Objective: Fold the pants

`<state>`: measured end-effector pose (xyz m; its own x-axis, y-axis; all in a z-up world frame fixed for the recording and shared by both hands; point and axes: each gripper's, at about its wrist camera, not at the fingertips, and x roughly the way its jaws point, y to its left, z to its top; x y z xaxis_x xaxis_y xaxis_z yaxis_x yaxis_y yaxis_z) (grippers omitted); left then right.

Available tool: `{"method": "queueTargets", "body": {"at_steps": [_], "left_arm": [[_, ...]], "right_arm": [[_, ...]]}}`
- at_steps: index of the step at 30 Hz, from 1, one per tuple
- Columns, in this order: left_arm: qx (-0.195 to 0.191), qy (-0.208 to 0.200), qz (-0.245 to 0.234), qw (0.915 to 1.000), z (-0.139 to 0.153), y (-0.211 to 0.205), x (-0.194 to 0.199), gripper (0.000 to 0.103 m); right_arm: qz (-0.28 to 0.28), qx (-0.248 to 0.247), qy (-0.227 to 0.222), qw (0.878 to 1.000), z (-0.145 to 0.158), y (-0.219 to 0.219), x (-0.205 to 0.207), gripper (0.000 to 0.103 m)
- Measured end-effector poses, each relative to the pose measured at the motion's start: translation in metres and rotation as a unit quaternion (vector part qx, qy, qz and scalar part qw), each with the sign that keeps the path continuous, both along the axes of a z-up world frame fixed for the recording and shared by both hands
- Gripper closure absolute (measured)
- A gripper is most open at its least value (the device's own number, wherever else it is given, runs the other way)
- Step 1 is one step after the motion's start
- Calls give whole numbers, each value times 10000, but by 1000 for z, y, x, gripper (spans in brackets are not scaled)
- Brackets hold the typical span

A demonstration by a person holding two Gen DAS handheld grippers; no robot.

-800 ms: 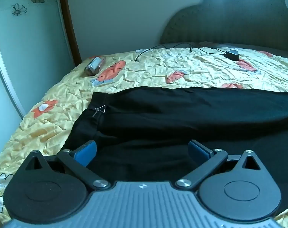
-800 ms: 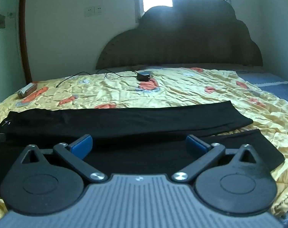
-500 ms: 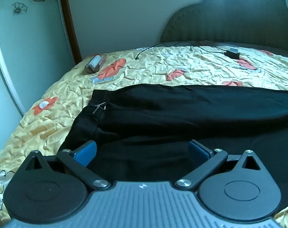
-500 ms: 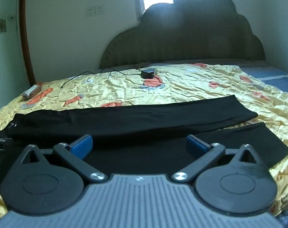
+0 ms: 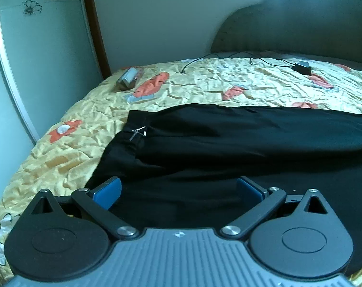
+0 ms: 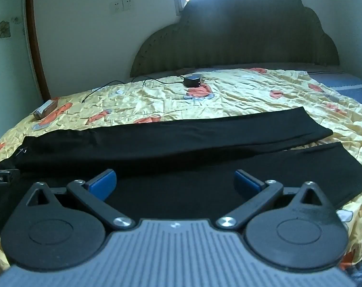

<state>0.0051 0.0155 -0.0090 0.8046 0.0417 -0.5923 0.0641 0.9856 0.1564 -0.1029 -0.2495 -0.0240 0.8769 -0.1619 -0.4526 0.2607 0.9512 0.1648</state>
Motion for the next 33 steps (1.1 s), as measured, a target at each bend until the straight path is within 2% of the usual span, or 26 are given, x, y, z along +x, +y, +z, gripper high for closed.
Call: {"method": "queueTargets", "body": {"at_steps": [3,15,33], "left_arm": [[-2,19,13,10000,0,6,4,0],[-36,49,-2,10000,-2,8,9,0],[6,28,-38,10000,-6,8,18,0]], "right_arm": [[1,-73,15,10000,0,2,0,0],[11,228,163,9996,-4,-3,1,0],[36,345,299,9990,-7,0,9,0]]}}
